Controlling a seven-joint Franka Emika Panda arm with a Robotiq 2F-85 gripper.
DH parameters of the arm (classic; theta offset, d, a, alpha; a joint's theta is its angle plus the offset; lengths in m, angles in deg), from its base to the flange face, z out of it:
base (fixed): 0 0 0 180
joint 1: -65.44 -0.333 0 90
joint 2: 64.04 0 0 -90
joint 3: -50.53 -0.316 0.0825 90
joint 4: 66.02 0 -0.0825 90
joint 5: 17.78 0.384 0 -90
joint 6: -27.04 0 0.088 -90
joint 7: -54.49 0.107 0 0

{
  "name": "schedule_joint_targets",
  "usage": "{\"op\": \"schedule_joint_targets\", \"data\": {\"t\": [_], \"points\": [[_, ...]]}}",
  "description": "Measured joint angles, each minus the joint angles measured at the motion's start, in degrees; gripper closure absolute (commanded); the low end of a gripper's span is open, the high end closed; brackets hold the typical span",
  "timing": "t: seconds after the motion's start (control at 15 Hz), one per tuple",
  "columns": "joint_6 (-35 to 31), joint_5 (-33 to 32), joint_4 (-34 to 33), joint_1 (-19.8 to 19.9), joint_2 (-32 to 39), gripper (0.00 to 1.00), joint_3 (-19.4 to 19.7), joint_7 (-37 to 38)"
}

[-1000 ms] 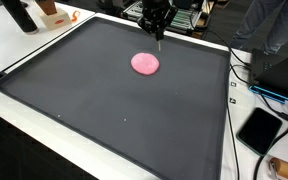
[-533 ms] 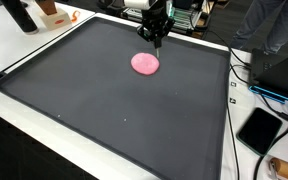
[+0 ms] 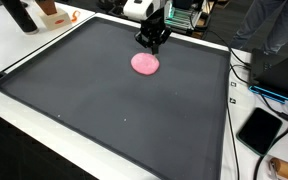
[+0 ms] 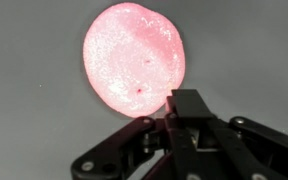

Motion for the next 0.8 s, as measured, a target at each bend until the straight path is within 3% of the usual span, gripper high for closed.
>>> {"op": "schedule_joint_targets", "data": {"t": [0.33, 0.8], "points": [[-0.73, -3.99, 0.34, -0.38, 0.97, 0.97, -0.04, 3.56], [-0.74, -4.35, 0.37, -0.39, 1.67, 0.97, -0.40, 3.96]]}}
